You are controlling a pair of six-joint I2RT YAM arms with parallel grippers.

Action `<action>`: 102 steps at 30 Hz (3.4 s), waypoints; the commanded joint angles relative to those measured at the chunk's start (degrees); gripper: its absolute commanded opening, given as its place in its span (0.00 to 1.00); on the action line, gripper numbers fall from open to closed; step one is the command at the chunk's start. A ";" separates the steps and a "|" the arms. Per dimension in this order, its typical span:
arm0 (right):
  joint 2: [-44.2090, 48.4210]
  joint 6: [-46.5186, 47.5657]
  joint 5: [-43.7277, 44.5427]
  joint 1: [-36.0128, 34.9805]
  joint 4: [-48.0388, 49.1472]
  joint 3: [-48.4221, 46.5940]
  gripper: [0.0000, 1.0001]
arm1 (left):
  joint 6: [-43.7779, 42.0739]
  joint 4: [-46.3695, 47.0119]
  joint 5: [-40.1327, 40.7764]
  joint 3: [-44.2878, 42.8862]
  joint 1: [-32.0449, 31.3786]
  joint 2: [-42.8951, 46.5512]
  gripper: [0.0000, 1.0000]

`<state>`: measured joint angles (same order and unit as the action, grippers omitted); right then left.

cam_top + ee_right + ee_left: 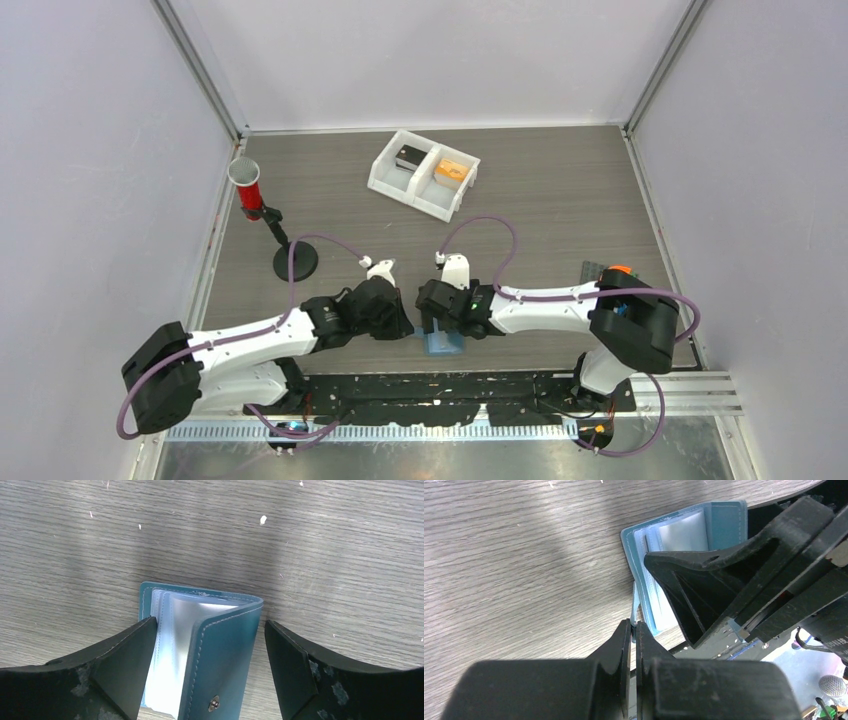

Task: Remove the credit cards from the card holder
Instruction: Open the card holder at the center of the board.

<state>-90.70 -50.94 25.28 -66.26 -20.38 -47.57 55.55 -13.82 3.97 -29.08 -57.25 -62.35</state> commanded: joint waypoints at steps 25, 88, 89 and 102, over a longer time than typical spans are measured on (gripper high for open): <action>10.95 4.49 -0.86 -0.18 -2.33 6.71 0.74 | 3.33 -1.90 4.83 2.10 0.13 2.42 0.00; 26.91 -23.87 -34.38 -1.11 35.88 34.75 0.47 | 6.08 -7.12 9.83 0.99 0.13 4.08 0.00; 27.31 -24.30 -34.31 -1.18 36.31 35.27 0.49 | 6.21 -6.95 9.83 1.10 0.13 4.14 0.00; 22.84 -27.97 -35.07 -3.05 42.53 33.15 0.56 | 6.84 -6.17 9.40 1.66 0.13 4.18 0.00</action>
<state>-66.57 -76.86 -10.57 -68.66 17.96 -12.45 61.39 -20.43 11.57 -26.85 -57.25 -59.09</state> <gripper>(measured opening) 0.561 0.031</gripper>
